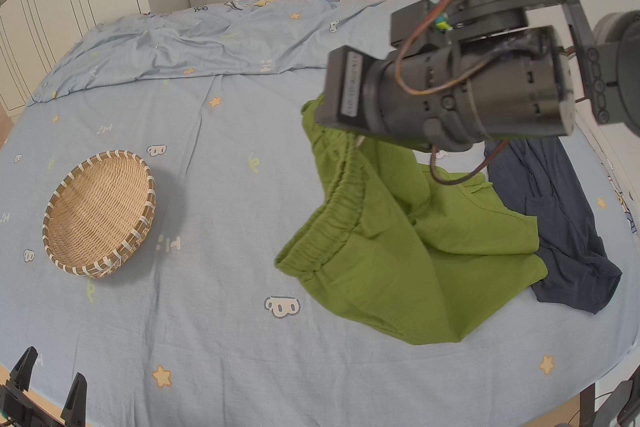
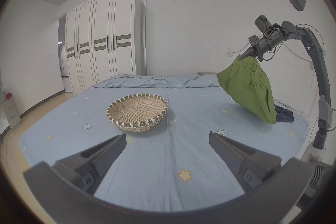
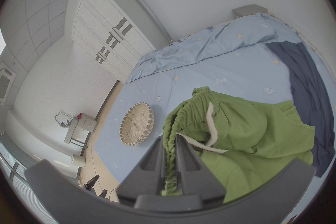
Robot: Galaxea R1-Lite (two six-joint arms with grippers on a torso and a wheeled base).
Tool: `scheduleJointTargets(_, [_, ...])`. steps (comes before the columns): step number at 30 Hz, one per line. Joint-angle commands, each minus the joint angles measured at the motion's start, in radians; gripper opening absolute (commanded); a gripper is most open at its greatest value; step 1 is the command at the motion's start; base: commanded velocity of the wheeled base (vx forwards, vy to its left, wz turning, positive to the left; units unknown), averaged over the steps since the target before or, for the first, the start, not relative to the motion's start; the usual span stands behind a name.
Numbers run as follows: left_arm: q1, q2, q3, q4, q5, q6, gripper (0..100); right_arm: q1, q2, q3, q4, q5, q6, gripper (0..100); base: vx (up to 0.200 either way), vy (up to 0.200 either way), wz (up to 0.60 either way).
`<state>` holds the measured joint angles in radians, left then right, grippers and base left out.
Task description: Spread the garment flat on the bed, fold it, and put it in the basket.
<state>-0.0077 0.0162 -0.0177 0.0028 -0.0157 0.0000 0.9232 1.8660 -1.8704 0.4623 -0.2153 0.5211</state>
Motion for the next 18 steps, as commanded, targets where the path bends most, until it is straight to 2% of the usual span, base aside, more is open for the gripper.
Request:
scheduleJointTargets(1, [0.0, -0.016, 0.016, 0.0, -0.001, 0.0, 100, 0.057, 0.131, -0.053, -0.019, -0.036, 0.007, 0, 0.0, 0.0, 0.0])
scheduleJointTargets(11, [0.0, -0.016, 0.016, 0.0, -0.001, 0.0, 100, 0.055, 0.229, -0.093, -0.04, -0.038, 0.004, 0, 0.0, 0.0, 0.0])
scheduleJointTargets(12, [0.0, -0.016, 0.016, 0.0, -0.001, 0.0, 100, 0.054, 0.231, -0.093, -0.04, -0.038, 0.004, 100, 0.0, 0.0, 0.0])
scheduleJointTargets(18, [0.0, -0.016, 0.016, 0.0, -0.004, 0.002, 100, 0.059, 0.275, -0.093, -0.033, -0.038, -0.001, 100, 0.0, 0.0, 0.0])
